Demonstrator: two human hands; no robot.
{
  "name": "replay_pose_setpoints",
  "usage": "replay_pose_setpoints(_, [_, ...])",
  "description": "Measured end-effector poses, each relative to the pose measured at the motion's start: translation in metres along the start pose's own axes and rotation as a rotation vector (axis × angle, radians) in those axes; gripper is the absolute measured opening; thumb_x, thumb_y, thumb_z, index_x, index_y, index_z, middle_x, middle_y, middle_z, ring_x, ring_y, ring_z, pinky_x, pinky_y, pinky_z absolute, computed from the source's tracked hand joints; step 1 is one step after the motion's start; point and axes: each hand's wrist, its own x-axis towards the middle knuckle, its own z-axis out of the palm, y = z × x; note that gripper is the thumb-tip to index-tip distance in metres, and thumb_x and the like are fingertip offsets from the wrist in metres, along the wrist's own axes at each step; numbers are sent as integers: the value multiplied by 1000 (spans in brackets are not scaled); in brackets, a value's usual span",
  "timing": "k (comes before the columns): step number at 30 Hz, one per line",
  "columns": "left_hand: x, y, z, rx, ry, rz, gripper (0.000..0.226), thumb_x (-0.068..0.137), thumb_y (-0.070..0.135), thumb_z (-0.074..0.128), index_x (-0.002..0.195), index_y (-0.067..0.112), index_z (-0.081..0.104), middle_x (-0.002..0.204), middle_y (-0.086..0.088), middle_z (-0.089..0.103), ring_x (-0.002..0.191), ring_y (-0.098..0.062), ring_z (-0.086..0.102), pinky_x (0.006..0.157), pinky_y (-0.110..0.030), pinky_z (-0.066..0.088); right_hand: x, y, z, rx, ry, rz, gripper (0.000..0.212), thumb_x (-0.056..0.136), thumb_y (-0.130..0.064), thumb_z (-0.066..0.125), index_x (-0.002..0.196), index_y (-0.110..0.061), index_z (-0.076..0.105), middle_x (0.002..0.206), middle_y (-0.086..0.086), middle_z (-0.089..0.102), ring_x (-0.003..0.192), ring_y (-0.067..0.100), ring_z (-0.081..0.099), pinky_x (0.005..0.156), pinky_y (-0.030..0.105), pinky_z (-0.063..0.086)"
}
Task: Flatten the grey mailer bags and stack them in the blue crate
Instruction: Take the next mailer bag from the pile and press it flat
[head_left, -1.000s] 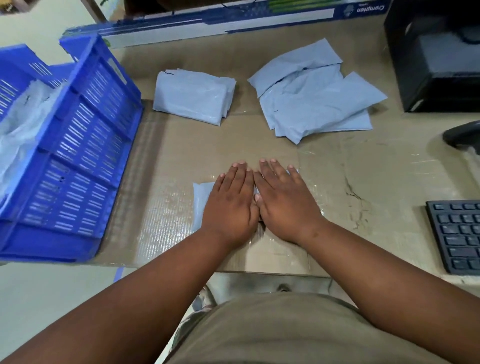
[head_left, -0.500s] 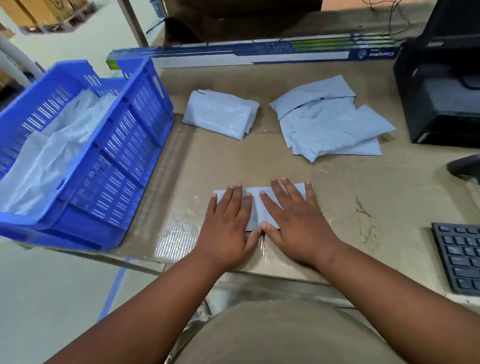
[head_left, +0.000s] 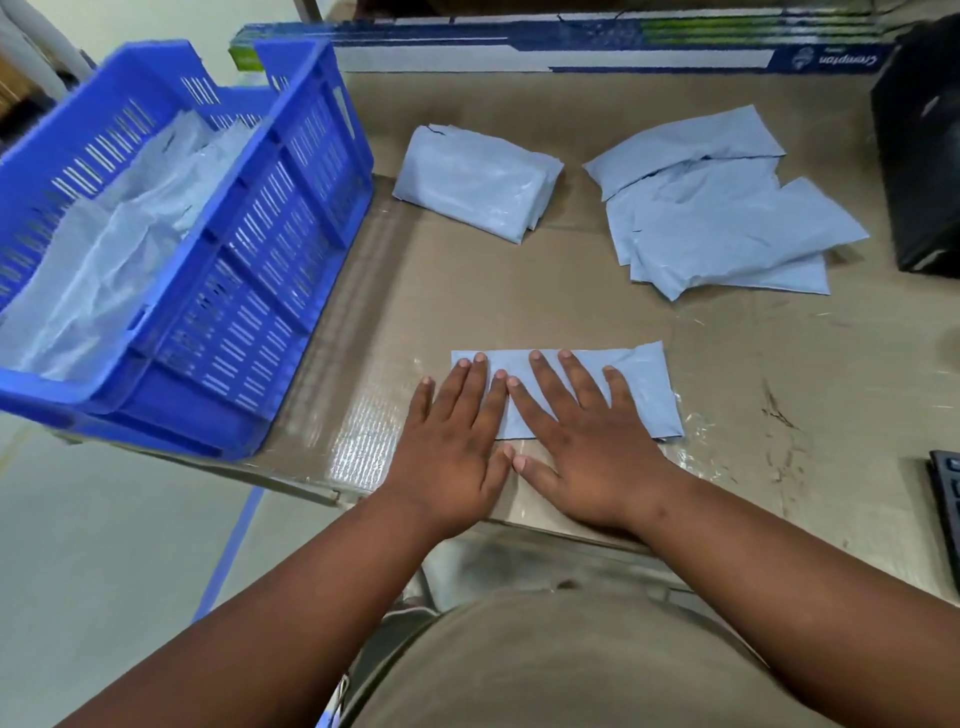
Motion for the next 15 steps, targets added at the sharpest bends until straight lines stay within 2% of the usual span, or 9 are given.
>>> replay_pose_setpoints(6, [0, 2, -3, 5, -9, 12, 76, 105, 52, 28, 170, 16, 10, 177, -12, 3, 164, -30, 7, 127, -61, 16, 1, 4, -3, 43, -19, -11, 84, 97, -78, 12, 167, -38, -10, 175, -3, -22, 161, 28, -19, 126, 63, -5])
replay_pose_setpoints(11, [0, 12, -10, 59, -38, -48, 79, 100, 52, 33, 168, 13, 23, 176, -17, 13, 162, -37, 12, 124, -66, 16, -7, 19, -4, 29, 7, -76, 85, 99, -77, 20, 169, -35, -2, 177, 1, -16, 162, 26, -16, 129, 57, -4])
replay_pose_setpoints(13, [2, 21, -14, 69, 5, -43, 80, 98, 51, 37, 166, 10, 27, 175, -18, 15, 162, -38, 10, 125, -66, 14, -14, 29, -9, -15, 39, -33, 84, 99, -75, 20, 169, -33, 1, 177, 5, -12, 163, 29, -13, 129, 59, -4])
replay_pose_setpoints(15, [6, 34, -18, 39, 50, 47, 78, 101, 49, 37, 167, 11, 24, 176, -16, 13, 163, -34, 8, 126, -64, 14, -23, 39, -12, -21, 72, 46, 85, 99, -72, 20, 170, -28, 9, 178, 9, -4, 163, 32, -7, 129, 60, -2])
